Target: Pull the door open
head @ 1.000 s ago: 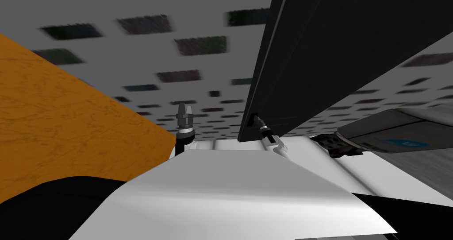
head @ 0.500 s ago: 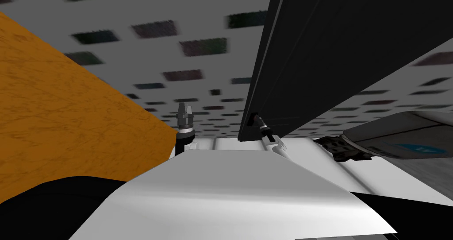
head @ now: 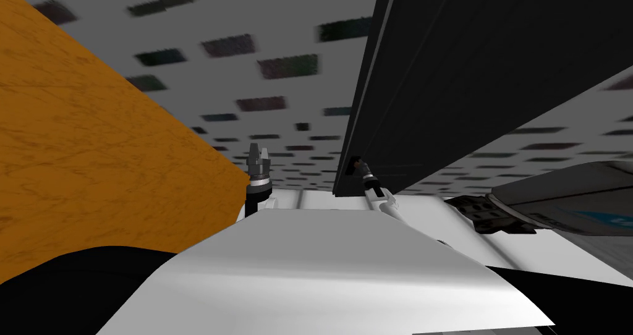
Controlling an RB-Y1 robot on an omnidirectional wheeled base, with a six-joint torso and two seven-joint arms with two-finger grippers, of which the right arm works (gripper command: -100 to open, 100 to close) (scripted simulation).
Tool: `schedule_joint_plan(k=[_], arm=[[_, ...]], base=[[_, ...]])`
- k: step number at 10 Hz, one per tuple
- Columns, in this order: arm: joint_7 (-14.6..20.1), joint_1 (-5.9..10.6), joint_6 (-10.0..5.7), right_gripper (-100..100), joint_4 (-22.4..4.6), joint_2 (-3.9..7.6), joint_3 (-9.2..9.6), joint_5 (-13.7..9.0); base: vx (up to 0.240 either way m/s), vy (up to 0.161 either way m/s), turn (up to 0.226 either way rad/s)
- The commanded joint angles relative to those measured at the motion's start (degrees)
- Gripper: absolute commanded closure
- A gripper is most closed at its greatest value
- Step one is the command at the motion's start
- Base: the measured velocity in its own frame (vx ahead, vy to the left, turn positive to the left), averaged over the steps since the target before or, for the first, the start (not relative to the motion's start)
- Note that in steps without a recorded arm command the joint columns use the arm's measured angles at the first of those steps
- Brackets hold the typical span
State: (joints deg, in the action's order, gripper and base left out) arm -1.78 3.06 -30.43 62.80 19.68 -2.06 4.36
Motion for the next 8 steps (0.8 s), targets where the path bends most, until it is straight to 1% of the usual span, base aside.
schedule_joint_plan(k=[1,2,3,5,6,7,8], arm=[[2.86,0.39,0.14,100,0.24,-0.5,0.69,-2.16],[4.35,0.79,0.31,100,-0.14,-0.56,0.91,-4.07],[5.14,0.79,0.31,100,-0.14,-0.56,0.91,-4.07],[8.79,1.61,0.65,100,-0.92,-0.66,1.37,-7.99],[9.52,1.61,0.65,100,-0.92,-0.66,1.37,-7.99],[11.59,2.03,0.83,100,-1.31,-0.72,1.6,-9.96],[13.03,2.44,1.0,100,-1.7,-0.77,1.83,-11.91]], base=[[-0.061,-0.03,0.053],[-0.086,-0.043,0.113],[-0.064,-0.041,0.078],[-0.067,-0.042,0.115],[-0.065,-0.04,0.063],[-0.054,-0.042,0.086],[-0.085,-0.063,0.16]])
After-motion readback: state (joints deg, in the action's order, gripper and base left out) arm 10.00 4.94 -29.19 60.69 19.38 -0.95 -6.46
